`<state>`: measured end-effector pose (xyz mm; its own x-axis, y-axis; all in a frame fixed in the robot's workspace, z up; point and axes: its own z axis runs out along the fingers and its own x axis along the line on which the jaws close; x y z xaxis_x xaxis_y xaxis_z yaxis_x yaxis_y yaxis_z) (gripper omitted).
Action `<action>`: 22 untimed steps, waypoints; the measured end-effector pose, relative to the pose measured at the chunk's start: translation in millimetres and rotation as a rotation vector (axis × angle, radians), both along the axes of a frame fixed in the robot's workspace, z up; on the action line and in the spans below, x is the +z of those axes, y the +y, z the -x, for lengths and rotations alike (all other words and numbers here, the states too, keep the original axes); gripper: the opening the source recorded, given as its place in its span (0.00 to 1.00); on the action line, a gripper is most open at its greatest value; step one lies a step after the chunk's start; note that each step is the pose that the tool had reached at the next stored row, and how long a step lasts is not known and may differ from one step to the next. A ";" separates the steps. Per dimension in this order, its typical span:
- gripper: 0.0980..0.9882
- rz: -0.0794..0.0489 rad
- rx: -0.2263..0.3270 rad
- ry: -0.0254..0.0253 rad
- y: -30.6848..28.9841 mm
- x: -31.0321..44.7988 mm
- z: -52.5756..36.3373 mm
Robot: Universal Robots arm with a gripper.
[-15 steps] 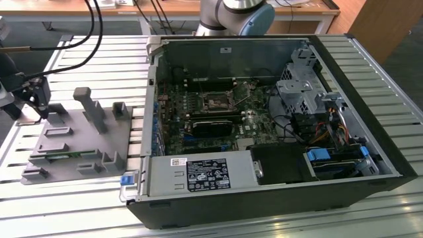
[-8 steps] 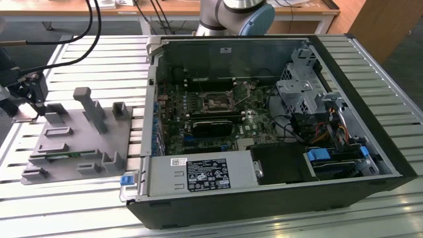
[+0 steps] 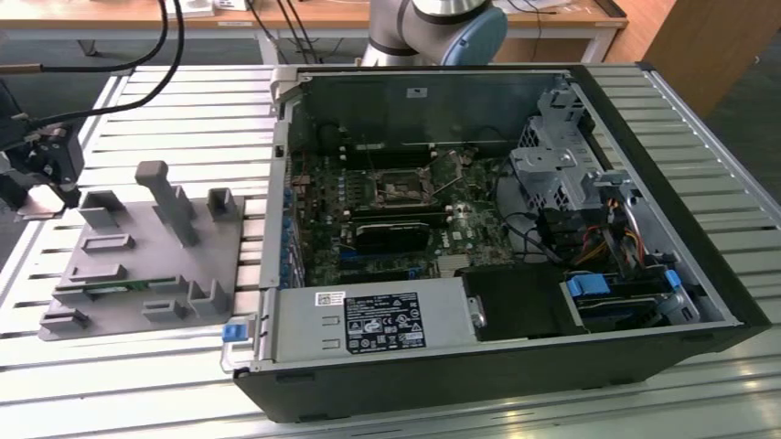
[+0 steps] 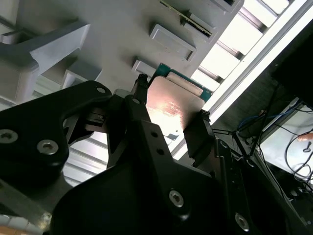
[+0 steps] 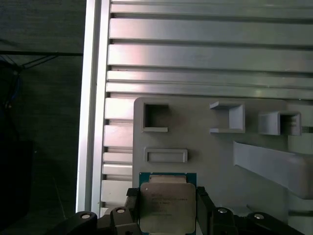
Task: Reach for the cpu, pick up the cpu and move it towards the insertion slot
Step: 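Pick up the cpu and move it towards the insertion slot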
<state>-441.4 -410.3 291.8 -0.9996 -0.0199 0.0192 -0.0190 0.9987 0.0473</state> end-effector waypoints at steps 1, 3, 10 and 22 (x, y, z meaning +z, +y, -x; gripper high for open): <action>0.50 0.000 0.000 -0.0001 0.0 1.1 0.0; 0.50 0.000 0.000 0.0000 0.0 3.5 0.0; 0.50 0.000 0.000 0.0000 0.4 11.5 0.0; 0.50 0.003 -0.001 0.0000 3.2 33.0 0.1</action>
